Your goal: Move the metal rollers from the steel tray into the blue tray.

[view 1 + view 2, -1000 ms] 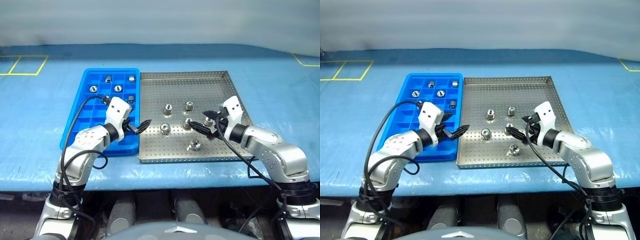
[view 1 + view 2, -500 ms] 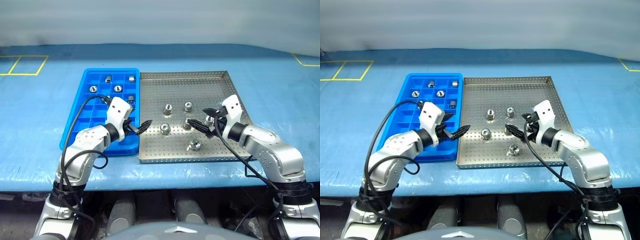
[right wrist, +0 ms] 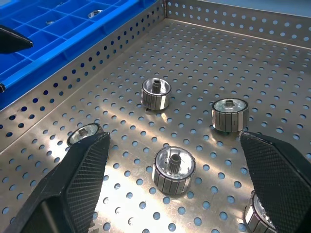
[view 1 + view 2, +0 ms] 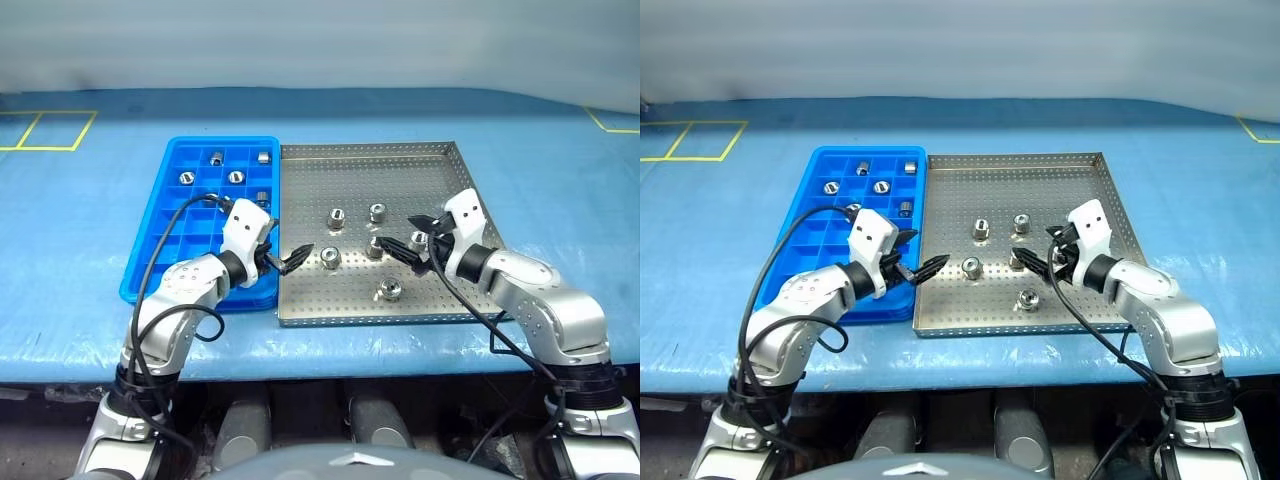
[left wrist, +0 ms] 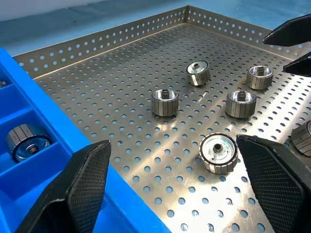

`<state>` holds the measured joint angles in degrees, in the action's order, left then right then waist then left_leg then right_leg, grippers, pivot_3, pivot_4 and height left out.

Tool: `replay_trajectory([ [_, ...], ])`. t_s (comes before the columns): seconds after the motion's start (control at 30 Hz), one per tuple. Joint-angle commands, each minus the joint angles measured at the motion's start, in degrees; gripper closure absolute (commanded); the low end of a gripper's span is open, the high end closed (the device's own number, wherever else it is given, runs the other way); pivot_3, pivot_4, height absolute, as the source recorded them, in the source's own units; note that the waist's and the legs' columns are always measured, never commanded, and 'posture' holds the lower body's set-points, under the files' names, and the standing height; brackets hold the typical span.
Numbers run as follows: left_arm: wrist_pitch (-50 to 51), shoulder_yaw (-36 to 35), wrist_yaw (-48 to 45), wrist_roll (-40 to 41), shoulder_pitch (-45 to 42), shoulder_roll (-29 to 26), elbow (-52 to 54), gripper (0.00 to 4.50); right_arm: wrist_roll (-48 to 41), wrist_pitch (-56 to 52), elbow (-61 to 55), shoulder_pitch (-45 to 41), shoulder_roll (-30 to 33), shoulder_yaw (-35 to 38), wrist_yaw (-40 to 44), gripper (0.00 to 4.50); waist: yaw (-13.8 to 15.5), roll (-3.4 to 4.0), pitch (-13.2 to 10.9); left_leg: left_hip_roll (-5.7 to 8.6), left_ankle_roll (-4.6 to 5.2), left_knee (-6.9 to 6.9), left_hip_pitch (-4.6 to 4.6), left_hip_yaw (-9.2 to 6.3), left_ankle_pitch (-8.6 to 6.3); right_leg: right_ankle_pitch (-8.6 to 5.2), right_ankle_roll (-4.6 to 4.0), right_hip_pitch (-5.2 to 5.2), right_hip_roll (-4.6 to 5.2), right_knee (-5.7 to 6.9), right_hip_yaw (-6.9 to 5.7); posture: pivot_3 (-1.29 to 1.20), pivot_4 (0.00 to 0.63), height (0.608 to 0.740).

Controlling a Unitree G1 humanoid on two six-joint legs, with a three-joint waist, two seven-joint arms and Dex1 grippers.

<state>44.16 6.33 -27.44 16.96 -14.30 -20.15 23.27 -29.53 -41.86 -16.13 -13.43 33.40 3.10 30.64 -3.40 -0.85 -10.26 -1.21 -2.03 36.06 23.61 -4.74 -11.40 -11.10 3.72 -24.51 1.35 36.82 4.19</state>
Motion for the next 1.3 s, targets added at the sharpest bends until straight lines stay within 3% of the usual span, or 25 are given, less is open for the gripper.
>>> replay_trajectory([
  [0.03, -1.38, 1.74, -0.19, 0.24, -1.38, 0.99, 1.19, 0.01, -0.04, 0.32, -3.05, -0.37, -0.57, 1.67, -0.96, 0.00, 0.01, 0.00, 0.00, 0.00, 0.00, 0.00, 0.00, 0.00, 0.00, 0.00, 0.00, 0.00, 0.00, 0.00, 0.00, 0.00, 0.150, 0.740],
  [0.57, -5.12, 19.54, 3.64, -13.68, -10.19, 8.96, -20.12, 0.01, -0.57, 0.27, -8.97, 4.55, -2.71, 3.63, -4.41, 0.00, -0.57, 0.03, 0.03, 0.04, 0.00, 0.16, -0.03, 0.01, 0.00, 0.03, 0.05, 0.08, 0.00, 0.04, 0.05, -0.07, 0.150, 0.740],
  [0.9, -0.96, 19.33, 6.32, -17.18, -11.03, 12.05, -24.23, 0.01, -0.73, -0.65, -9.16, 4.57, -4.33, 5.96, -7.40, 0.00, -0.72, 0.08, 0.07, 0.04, 0.00, 0.17, -0.04, 0.03, 0.00, 0.04, 0.07, 0.09, 0.00, 0.04, 0.08, -0.08, 0.150, 0.740],
  [1.1, 0.22, 18.25, 5.99, -16.66, -11.06, 13.31, -23.65, 1.89, 0.30, -0.55, -8.36, 2.86, -5.83, 6.13, -10.04, 0.00, -0.96, 0.09, 0.07, 0.04, 0.00, 0.17, -0.05, 0.03, 0.00, 0.05, 0.07, 0.09, 0.00, 0.06, 0.08, -0.07, 0.150, 0.740],
  [1.3, -1.46, 14.96, 6.37, -15.16, -10.64, 14.78, -21.18, 1.89, 0.37, -0.88, -7.26, 2.06, -6.67, 6.63, -11.16, 0.00, -0.95, 0.09, 0.07, 0.04, 0.00, 0.16, -0.04, 0.03, 0.00, 0.04, 0.07, 0.10, 0.00, 0.04, 0.08, -0.06, 0.150, 0.740],
])
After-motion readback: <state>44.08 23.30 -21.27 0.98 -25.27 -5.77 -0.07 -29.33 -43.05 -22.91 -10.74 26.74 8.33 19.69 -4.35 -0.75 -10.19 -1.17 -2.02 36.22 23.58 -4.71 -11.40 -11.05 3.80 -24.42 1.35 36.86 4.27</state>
